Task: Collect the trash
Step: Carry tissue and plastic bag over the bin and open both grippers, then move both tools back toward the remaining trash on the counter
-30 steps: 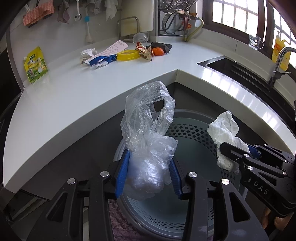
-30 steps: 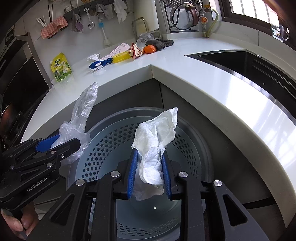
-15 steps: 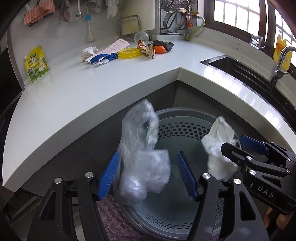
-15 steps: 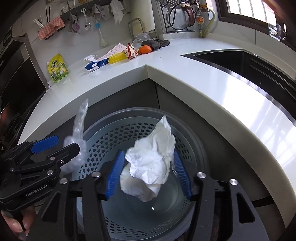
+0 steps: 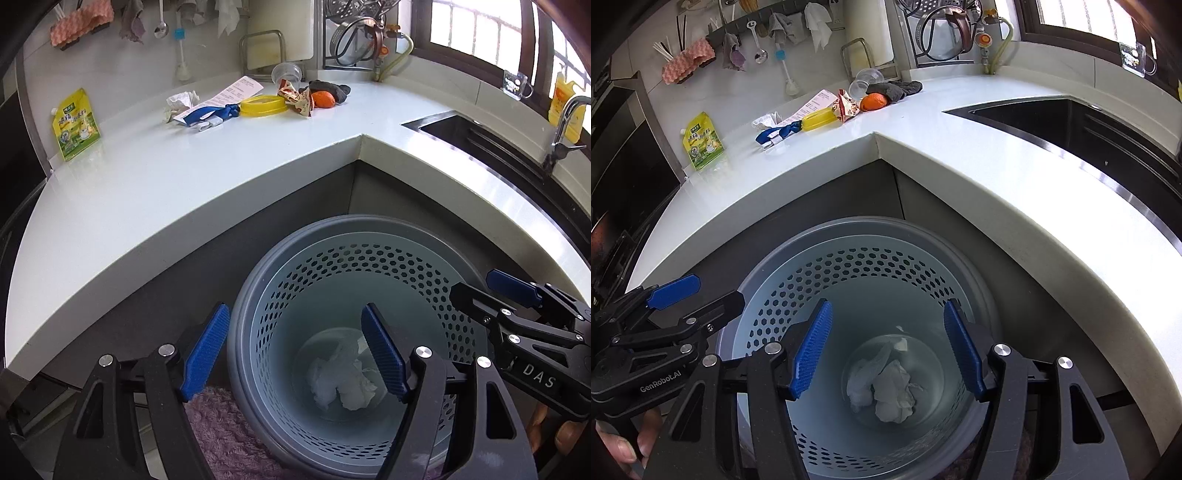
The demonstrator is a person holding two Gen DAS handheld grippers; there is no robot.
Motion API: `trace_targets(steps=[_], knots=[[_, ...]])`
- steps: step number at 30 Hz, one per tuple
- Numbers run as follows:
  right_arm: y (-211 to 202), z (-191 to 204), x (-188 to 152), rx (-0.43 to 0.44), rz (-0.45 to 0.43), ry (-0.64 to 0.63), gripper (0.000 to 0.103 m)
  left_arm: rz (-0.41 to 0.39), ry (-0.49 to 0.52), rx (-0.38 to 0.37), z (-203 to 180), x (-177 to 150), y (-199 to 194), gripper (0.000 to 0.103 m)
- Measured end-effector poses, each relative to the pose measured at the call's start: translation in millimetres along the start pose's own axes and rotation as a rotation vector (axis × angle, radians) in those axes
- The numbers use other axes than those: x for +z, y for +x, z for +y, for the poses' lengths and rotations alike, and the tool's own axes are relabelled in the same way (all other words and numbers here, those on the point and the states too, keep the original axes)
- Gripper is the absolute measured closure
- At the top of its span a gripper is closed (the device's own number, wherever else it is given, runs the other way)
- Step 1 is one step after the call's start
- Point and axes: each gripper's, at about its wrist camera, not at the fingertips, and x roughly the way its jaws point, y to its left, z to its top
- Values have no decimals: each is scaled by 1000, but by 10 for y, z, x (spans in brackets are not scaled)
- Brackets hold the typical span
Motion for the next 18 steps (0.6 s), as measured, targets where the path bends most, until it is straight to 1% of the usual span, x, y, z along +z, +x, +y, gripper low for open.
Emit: trace_targets(steps=[2,4,8,11,13,18], knots=[[-11,-9,-5,0,-6,2,42,-3,-4,1,10,-1,-3,27],[-17,-17,-4,3,-10,4,42,-8,-13,0,30,-3,-7,22],[-34,-19,1,7,-23,6,41,-22,-23,13,67,2,-14,19],[-42,-9,3,12,-33,3,41,-40,-30,25,99,12,-33,14],[-46,1,6,13,-39,-1,39,-56,-34,37,124,31,-47,11],[-28,20,35,17,-47,-9,37,-89,-52,63,215,101,-75,8]])
